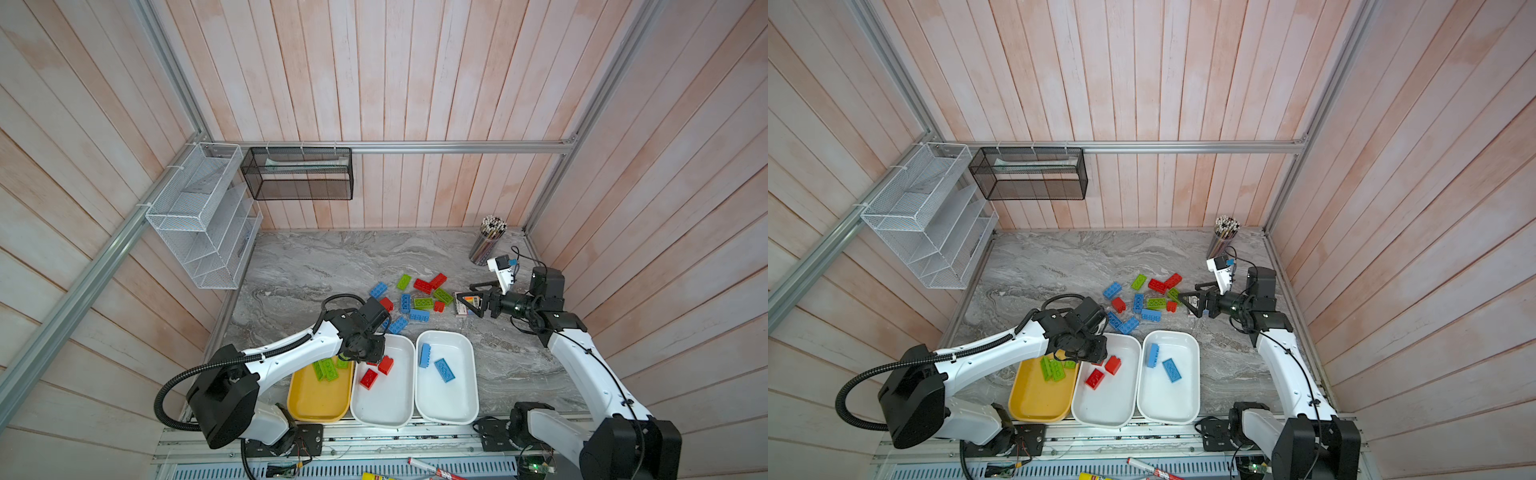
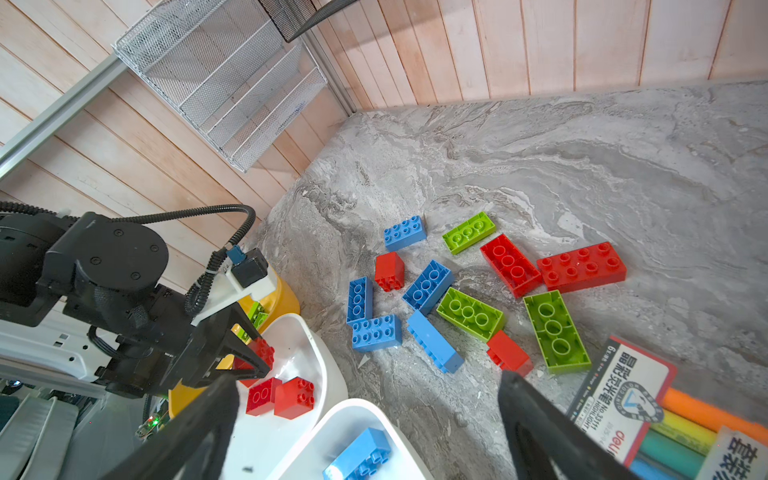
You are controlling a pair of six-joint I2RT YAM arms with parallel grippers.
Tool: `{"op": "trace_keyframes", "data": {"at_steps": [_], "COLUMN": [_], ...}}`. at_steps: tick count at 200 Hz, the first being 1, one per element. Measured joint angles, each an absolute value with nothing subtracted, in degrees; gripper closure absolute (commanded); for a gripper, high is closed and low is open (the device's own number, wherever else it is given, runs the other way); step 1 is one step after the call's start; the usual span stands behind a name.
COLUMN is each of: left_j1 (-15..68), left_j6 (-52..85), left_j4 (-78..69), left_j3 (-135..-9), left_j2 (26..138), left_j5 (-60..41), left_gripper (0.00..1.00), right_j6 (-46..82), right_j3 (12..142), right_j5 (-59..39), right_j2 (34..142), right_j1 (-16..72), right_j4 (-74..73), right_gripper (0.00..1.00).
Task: Sort the legos into containers by color
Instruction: 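Carry the red brick into the middle white tub and release, then return the left gripper to the pile and grasp a small blue brick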
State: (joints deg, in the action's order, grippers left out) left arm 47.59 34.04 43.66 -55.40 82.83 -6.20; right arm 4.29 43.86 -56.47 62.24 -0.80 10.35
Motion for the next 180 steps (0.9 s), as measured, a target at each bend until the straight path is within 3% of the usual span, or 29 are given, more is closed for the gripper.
{"op": "trace_keyframes", "data": {"at_steps": [21, 93, 180], "left_j1": [47.6, 40.7, 29.4], "left_j6": [33.2, 20.1, -0.2], "left_j4": [45.1, 50.4, 41.6], "left_j3": [-56.6, -76.2, -95.4], "left_j2": [82.5, 86.4, 115.6], "left_j5": [-7.5, -6.6, -4.0], "left_gripper": [0.46, 0.41, 0.4], "right_j6": [4.3, 4.3, 5.0], "right_j3": [43.9, 43.9, 43.9], "right_j5": [-56.5, -56.5, -56.5], "right_j2": [62.2, 62.2, 62.2], "right_j1": [-0.8, -0.8, -0.8], "right_j4": [10.3, 10.2, 8.1], "right_gripper": [0.02, 0.02, 0.02]}}
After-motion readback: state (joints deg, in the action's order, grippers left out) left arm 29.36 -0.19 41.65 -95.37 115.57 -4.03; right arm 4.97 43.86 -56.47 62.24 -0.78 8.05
